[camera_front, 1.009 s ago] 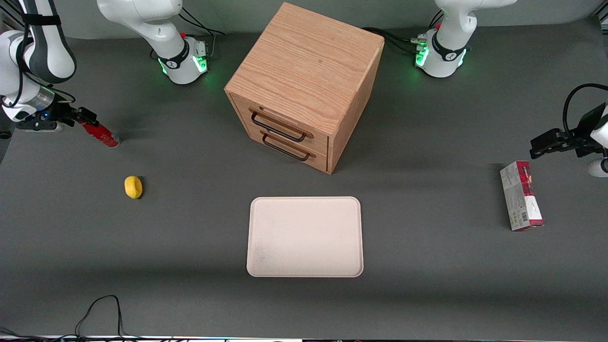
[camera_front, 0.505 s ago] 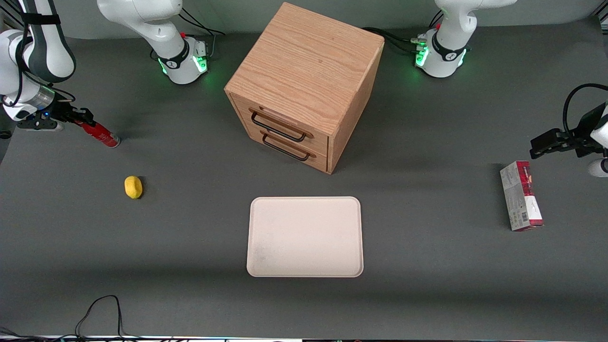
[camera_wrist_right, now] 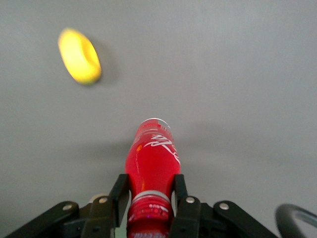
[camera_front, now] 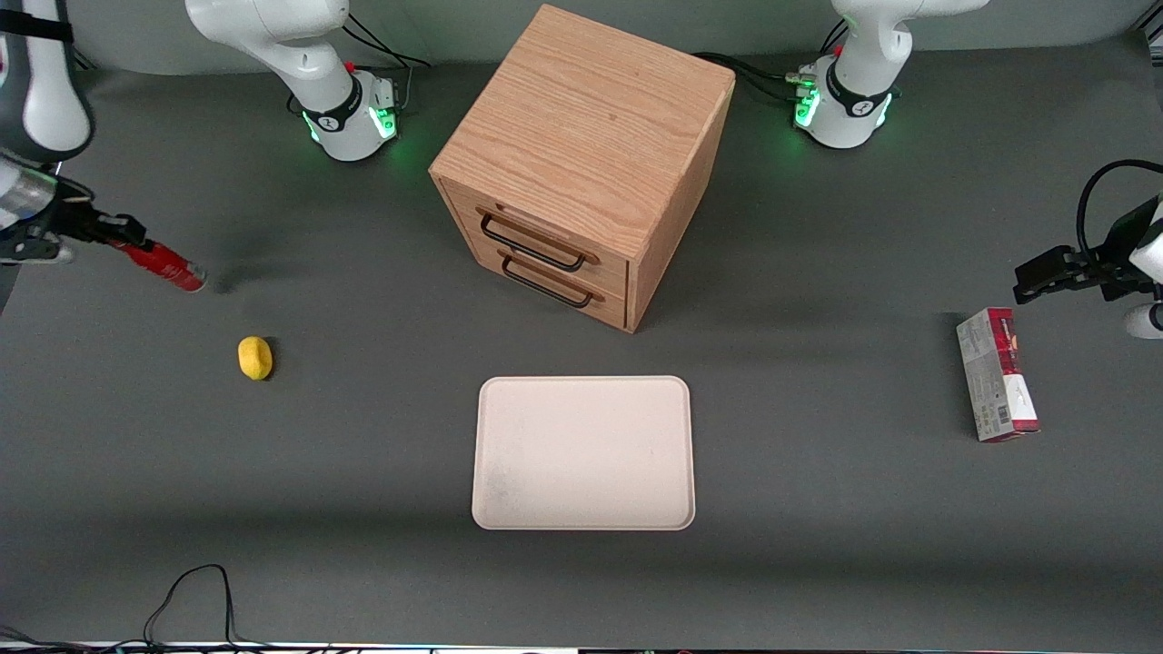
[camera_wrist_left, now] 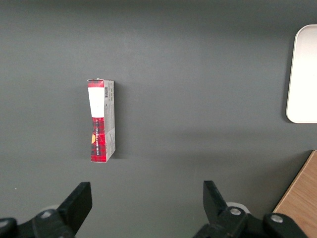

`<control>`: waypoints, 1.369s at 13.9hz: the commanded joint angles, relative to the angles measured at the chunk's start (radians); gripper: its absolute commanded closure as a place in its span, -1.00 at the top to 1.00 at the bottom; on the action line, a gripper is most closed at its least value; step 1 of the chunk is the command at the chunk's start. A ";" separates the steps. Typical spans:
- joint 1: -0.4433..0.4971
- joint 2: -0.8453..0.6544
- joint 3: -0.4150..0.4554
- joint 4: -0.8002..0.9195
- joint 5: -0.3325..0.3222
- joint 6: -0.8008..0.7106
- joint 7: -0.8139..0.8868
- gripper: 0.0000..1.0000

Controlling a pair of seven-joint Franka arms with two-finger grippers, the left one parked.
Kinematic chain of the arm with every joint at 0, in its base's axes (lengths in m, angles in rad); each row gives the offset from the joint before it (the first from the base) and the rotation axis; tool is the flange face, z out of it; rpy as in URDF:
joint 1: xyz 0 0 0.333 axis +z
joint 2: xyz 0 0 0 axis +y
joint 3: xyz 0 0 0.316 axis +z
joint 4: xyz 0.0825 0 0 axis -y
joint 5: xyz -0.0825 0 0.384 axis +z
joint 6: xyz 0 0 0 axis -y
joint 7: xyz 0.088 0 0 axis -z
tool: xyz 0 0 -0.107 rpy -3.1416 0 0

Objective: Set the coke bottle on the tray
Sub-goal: 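Lift the bottle and carry it toward the cream tray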

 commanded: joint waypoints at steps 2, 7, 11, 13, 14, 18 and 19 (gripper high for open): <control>0.006 0.205 0.126 0.388 0.082 -0.184 0.049 -1.00; -0.007 0.473 0.377 0.992 0.087 -0.571 0.231 -1.00; -0.014 0.605 0.605 1.323 0.105 -0.744 0.444 -1.00; -0.032 0.630 0.768 1.352 0.101 -0.743 0.564 -1.00; -0.037 0.647 0.845 1.381 0.098 -0.733 0.635 -1.00; -0.024 0.723 1.095 1.387 -0.030 -0.667 0.736 -1.00; -0.021 0.757 1.161 1.384 -0.107 -0.654 0.752 -1.00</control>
